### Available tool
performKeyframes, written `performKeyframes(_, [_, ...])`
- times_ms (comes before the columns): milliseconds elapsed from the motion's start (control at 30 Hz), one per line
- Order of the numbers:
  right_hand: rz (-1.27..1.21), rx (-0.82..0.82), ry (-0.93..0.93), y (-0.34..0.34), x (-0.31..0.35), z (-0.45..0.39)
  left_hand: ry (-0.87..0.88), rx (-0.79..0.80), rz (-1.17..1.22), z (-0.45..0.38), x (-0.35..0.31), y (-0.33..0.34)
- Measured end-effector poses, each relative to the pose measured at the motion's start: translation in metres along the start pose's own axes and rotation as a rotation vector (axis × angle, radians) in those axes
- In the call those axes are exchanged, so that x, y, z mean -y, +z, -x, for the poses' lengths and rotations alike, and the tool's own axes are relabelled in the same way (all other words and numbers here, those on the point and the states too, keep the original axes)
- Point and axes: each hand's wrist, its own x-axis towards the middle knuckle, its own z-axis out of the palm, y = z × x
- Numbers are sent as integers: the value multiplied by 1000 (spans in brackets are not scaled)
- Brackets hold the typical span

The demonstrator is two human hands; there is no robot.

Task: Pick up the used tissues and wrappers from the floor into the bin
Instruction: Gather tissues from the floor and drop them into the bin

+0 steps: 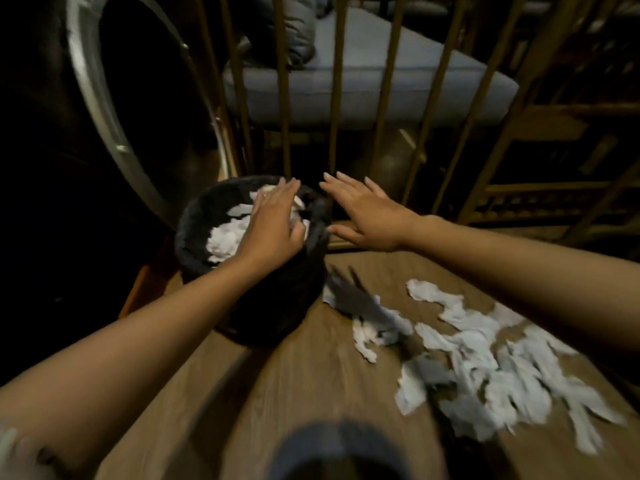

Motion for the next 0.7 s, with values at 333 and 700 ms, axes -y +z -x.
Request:
performKeyframes(333, [-287, -253, 304, 90, -78, 156, 304, 407, 69, 34, -85, 106])
performKeyframes(700, [-127, 106, 635, 206, -41, 303, 13, 716, 276, 161, -95, 262])
